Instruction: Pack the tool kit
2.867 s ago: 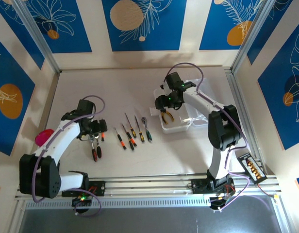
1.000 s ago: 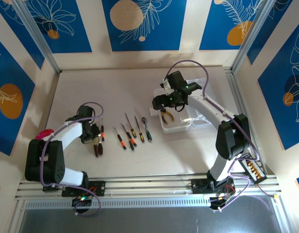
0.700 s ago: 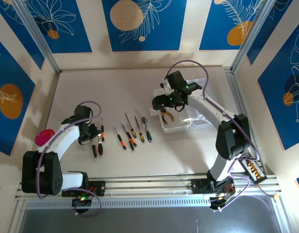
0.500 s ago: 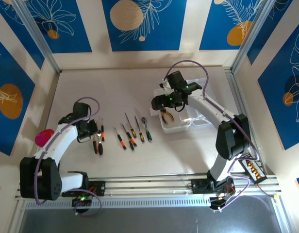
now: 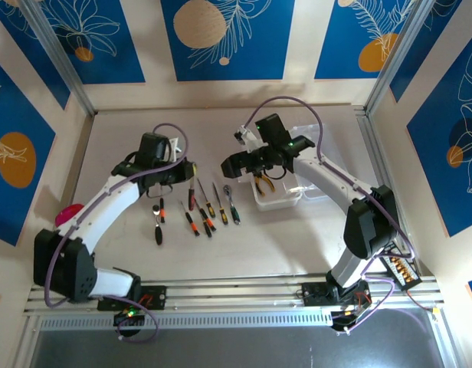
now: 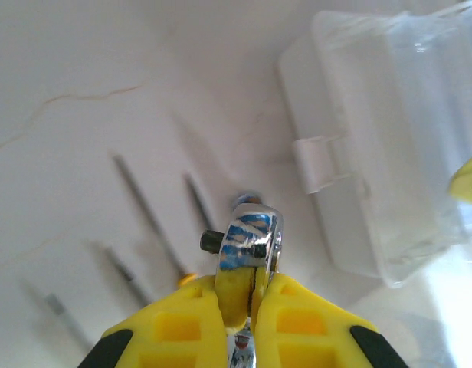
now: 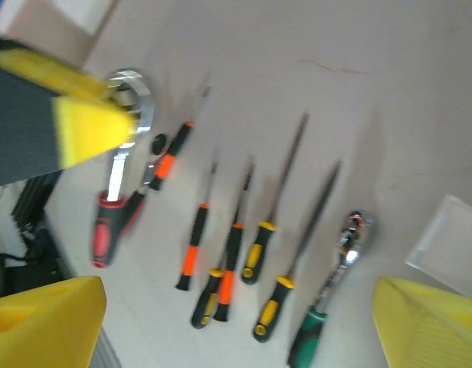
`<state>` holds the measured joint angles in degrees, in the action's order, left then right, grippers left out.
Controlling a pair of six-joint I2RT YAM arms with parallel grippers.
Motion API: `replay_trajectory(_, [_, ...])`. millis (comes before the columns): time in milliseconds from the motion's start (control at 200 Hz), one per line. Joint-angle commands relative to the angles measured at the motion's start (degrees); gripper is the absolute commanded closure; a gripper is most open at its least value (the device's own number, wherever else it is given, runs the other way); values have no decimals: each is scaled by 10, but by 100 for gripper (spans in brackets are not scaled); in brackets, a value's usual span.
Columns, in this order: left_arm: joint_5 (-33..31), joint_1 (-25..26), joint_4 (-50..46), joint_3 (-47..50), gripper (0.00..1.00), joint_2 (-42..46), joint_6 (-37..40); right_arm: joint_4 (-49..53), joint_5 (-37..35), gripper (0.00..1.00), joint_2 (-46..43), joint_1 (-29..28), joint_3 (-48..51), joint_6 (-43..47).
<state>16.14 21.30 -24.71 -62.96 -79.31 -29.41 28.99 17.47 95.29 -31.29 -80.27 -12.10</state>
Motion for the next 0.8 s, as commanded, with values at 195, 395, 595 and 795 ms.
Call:
replay_trajectory(195, [86,31,118,-88,100,-72,-49,-106,78,18,-24,-25,59,-31])
replay_trajectory(395, [95,39,141,-106,100,-85,-63,-158,69,23,-13,-33,77,-54])
replay_trajectory(595, [99,44,161,-100,100,-87,-74,-203,79,30,9,-45,74,-76])
replay_trajectory(795, [103,48,176,-91,100,-80,-81,-216,73,42,26,-54,66,-86])
